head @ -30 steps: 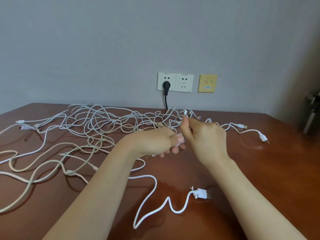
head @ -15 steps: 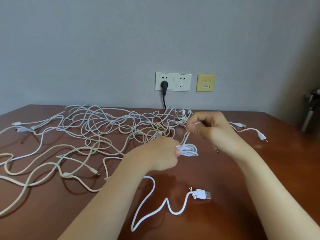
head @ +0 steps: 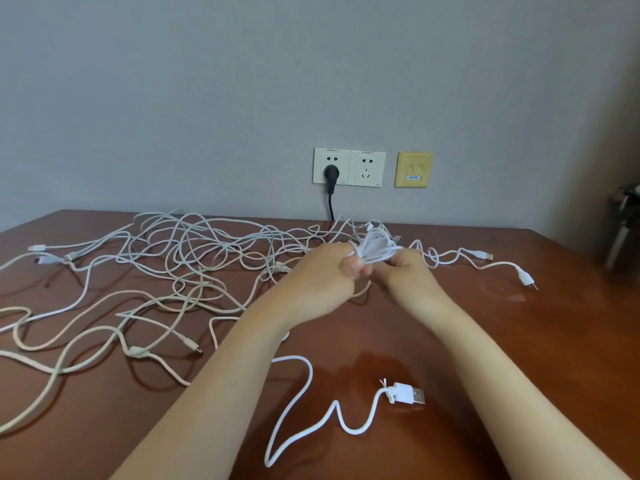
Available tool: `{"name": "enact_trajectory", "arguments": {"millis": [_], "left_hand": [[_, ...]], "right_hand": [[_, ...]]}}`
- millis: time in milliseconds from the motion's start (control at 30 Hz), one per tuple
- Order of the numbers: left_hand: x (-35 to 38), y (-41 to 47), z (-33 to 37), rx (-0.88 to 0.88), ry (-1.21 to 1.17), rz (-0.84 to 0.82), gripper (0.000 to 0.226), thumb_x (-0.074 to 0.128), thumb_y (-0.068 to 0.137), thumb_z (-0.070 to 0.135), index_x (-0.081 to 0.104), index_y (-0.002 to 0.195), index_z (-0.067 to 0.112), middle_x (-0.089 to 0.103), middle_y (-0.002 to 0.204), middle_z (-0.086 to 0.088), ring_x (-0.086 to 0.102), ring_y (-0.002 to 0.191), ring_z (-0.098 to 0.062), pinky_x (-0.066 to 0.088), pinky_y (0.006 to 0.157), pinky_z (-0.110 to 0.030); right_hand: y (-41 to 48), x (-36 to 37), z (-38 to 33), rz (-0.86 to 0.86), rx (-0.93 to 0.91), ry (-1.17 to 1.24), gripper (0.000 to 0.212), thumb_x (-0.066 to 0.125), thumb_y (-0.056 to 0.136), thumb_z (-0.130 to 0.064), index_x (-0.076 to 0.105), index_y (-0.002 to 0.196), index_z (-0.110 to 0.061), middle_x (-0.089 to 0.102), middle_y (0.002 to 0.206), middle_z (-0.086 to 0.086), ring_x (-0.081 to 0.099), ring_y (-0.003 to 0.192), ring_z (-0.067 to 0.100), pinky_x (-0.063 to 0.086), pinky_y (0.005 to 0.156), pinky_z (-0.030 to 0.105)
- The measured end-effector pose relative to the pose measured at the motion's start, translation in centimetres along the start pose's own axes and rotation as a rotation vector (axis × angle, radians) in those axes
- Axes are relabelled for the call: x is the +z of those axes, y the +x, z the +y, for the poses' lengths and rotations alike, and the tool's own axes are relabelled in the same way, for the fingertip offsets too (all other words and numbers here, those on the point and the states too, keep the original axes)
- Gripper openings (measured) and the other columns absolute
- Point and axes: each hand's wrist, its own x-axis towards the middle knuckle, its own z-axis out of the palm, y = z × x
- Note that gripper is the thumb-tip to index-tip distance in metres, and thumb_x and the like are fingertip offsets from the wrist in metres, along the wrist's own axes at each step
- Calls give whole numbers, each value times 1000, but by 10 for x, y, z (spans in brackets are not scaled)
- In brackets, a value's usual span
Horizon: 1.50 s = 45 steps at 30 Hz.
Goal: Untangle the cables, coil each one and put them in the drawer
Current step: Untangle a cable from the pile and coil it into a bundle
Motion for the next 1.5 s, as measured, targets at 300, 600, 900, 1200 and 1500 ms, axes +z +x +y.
{"name": "enact_trajectory", "arguments": {"millis": [300,600,900,1200,1500], "left_hand": [[4,10,-12,-96,39,297,15,40,97,10,54,94,12,55,83,0,47,86,-23,21,60,-24],[4,9,-20,-164,0,298,12,43,97,11,44,108,6,59,109,-13,53,103,-29,24,61,-22],[3,8,-20,20,78,-24,31,40,97,9,30,74,26,49,74,10,48,74,-14,36,60,-20],[12,4,-9,89,-210,-80,29,38,97,3,37,79,26,52,68,13,42,50,7,31,53,-11],[11,15,-20,33,-379,208,29,32,95,-2,32,90,26,50,57,12,38,52,-7,32,58,-24]], "right_hand": [[-4,19,0,79,-217,-529,27,47,96,-26,54,72,-15,56,60,-7,51,62,10,39,63,26],[-12,31,-11,-60,-627,-1205,25,61,69,-4,64,94,-7,61,87,9,60,80,30,34,50,26],[-11,7,-18,279,-485,-852,17,54,83,-20,69,78,-15,64,79,-2,59,77,22,37,55,26],[-4,-21,-21,47,160,98,48,57,84,3,70,47,-25,62,47,-7,51,43,5,39,40,11],[0,12,-9,190,67,-28,45,64,87,-19,55,43,-19,36,38,-10,28,34,5,23,39,13]]}}
